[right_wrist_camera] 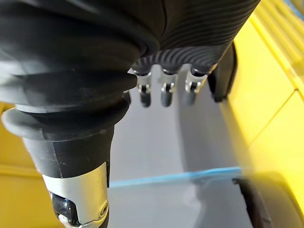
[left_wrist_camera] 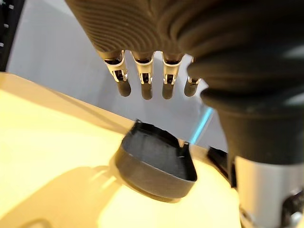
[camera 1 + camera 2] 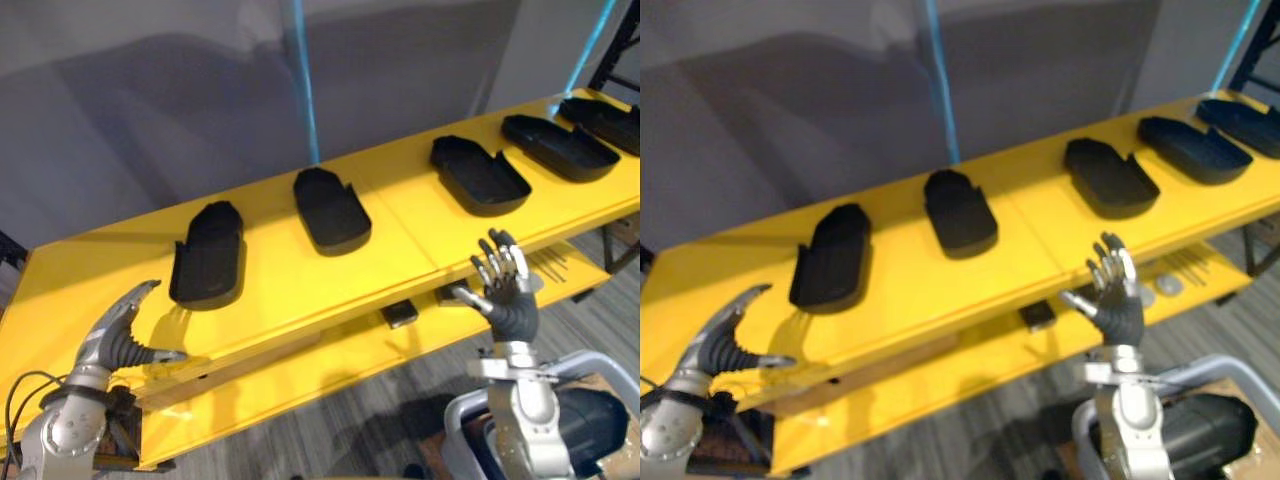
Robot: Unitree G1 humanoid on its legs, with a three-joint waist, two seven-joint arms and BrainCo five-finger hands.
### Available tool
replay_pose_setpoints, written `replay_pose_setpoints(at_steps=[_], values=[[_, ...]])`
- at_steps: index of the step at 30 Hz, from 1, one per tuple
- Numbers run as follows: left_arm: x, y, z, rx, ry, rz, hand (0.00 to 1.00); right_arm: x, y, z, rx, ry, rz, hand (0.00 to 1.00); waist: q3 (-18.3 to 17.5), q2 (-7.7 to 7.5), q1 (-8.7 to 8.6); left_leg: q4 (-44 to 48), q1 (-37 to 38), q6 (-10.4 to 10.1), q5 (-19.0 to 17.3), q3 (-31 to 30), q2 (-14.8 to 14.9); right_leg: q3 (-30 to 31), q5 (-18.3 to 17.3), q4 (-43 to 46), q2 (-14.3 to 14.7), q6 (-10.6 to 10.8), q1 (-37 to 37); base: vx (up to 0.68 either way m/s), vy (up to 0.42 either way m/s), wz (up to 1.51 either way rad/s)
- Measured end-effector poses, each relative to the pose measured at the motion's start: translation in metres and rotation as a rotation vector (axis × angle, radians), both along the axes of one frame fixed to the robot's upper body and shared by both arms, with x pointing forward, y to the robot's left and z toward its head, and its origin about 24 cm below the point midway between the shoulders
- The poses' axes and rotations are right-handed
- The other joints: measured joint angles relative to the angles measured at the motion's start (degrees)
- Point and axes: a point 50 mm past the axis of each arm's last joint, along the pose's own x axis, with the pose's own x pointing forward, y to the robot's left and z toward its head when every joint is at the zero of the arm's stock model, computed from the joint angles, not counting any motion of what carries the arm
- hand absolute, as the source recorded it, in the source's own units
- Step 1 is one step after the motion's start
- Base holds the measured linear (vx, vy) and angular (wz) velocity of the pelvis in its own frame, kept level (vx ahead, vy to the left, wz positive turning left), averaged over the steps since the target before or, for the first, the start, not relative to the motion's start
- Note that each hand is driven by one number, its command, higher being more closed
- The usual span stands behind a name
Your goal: Walk over and take plastic housings, then place them on the shelf
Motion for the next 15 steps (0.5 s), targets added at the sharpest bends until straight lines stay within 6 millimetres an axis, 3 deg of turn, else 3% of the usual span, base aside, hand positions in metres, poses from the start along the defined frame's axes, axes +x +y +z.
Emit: replay_pose_setpoints(at_steps=[15], values=[[0.009,-0.029,-0.008,-0.01,0.257,-0.223,0.0,0.002,-0.002,0.002,-0.008,-0.005,-0.003,0.0,0.8,-1.5,-0.02,0.0,0.0,0.3,-0.1,-1.1,-1.0,-1.3,-0.2,0.0,-1.0,0.5,0.8,0.01,0.006,0.04]])
